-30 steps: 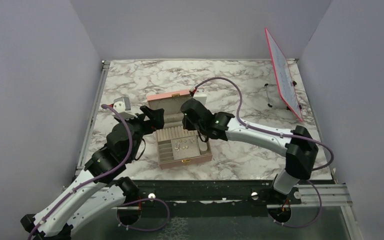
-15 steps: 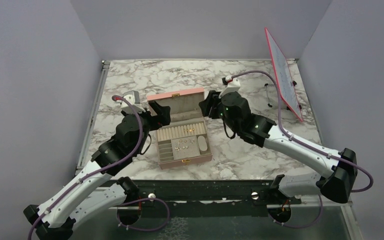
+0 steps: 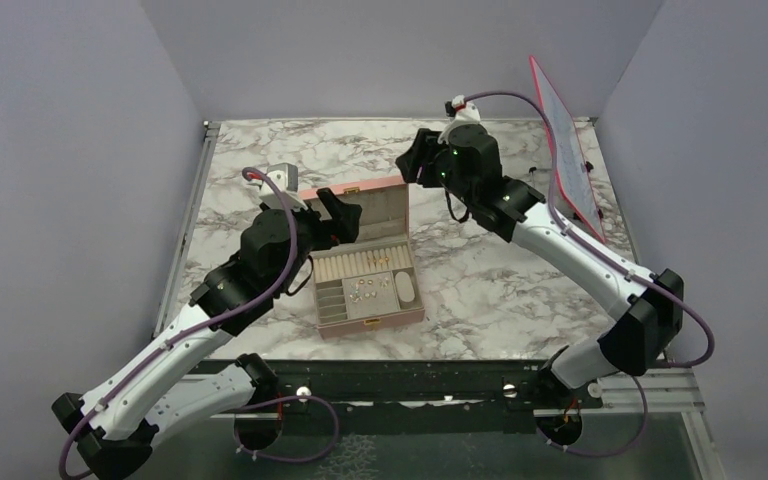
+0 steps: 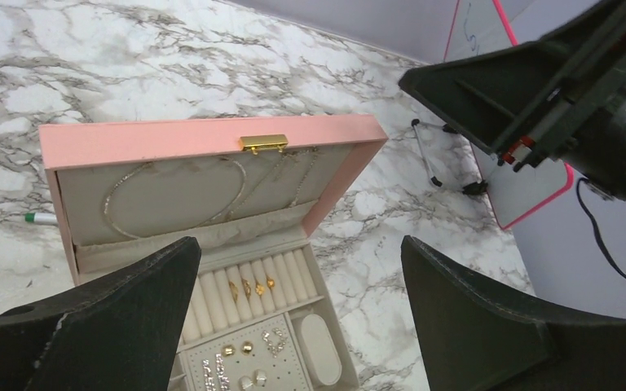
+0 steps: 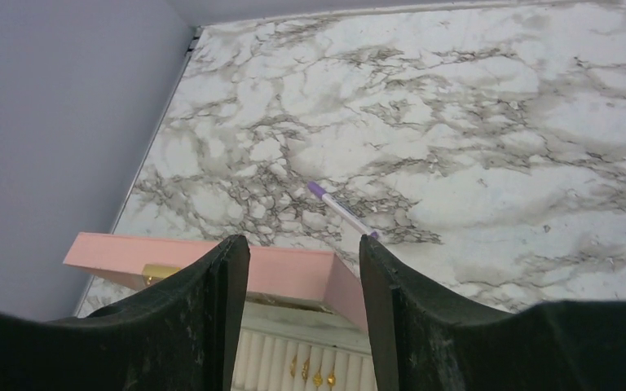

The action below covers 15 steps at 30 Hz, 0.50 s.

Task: Organize the mixed jewelry

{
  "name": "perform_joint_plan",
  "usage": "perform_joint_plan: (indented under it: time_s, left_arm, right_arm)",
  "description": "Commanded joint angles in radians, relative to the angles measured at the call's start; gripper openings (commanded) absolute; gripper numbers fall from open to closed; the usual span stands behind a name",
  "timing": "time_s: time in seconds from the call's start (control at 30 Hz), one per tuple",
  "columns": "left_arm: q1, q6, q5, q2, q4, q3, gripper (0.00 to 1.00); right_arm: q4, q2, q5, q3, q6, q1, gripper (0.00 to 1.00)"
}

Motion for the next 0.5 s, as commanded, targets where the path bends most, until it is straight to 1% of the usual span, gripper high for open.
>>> perform_joint_plan:
  time_s: [0.0,0.17,0.47]
  left_arm:
    - [0.003,0.020,0.061,0.014,-0.002,0.049,0.94]
    - [0.003,0.031,0.062,0.027,-0.002,0.071,0.94]
    - [0.003,0.057,0.047,0.048,-0.017,0.107,0.94]
  right_arm:
    - [-0.096,0.085,-0.127,0.109,-0.034,-0.021,0.57]
    - [-0.160,0.149,-0.210,0.147,-0.066,-0.024,0.56]
    - [-0.220,0.135,-0.298,0.098,-0.088,-0.024,0.54]
